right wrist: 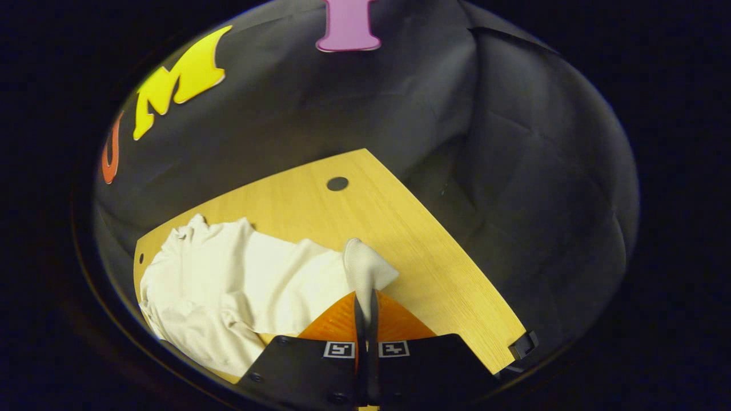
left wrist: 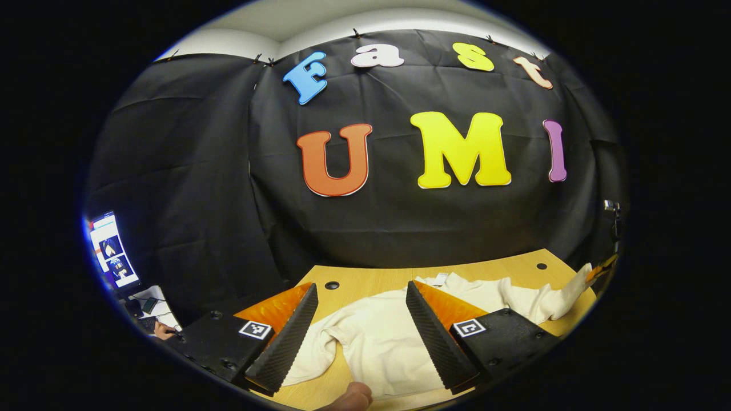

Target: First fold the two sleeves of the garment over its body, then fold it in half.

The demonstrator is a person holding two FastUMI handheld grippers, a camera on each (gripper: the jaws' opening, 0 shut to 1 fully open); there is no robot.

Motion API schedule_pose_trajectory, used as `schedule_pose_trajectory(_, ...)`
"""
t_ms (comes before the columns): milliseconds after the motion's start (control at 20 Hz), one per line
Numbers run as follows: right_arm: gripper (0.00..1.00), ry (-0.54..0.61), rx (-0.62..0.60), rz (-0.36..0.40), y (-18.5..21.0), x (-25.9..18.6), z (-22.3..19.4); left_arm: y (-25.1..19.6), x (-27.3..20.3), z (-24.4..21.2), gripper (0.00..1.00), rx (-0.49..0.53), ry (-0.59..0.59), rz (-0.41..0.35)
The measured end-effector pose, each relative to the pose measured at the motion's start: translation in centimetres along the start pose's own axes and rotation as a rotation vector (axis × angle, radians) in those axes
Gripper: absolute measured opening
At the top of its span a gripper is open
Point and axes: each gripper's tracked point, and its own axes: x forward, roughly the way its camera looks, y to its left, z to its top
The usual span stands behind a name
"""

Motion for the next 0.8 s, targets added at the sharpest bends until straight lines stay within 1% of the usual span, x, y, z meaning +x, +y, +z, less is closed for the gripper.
schedule_pose_trajectory(50,0.00,-0.013,-0.015,0.023,2.0,-0.7,0.6,0.6,0.3,-0.3,0.99,-0.009,-0.003,-0.008)
schedule_pose_trajectory(200,0.00,-0.040,-0.045,0.121,9.7,-3.5,2.1,2.2,1.0,-1.0,0.99,-0.036,-0.003,-0.023)
schedule_pose_trajectory(400,0.00,-0.077,-0.120,0.248,19.8,-6.4,3.2,4.4,1.4,-1.9,0.99,-0.041,-0.017,-0.050)
schedule_pose_trajectory(500,0.00,-0.092,-0.149,0.346,25.4,-7.6,3.1,4.8,1.5,-2.8,0.99,-0.075,-0.003,-0.077)
schedule_pose_trajectory(650,0.00,-0.109,-0.229,0.486,33.4,-9.2,1.8,6.0,1.7,-4.0,0.99,-0.080,0.013,-0.079)
schedule_pose_trajectory(800,0.00,-0.071,-0.293,0.616,41.0,-10.6,-1.2,7.1,1.6,-4.4,0.99,-0.061,0.004,-0.087)
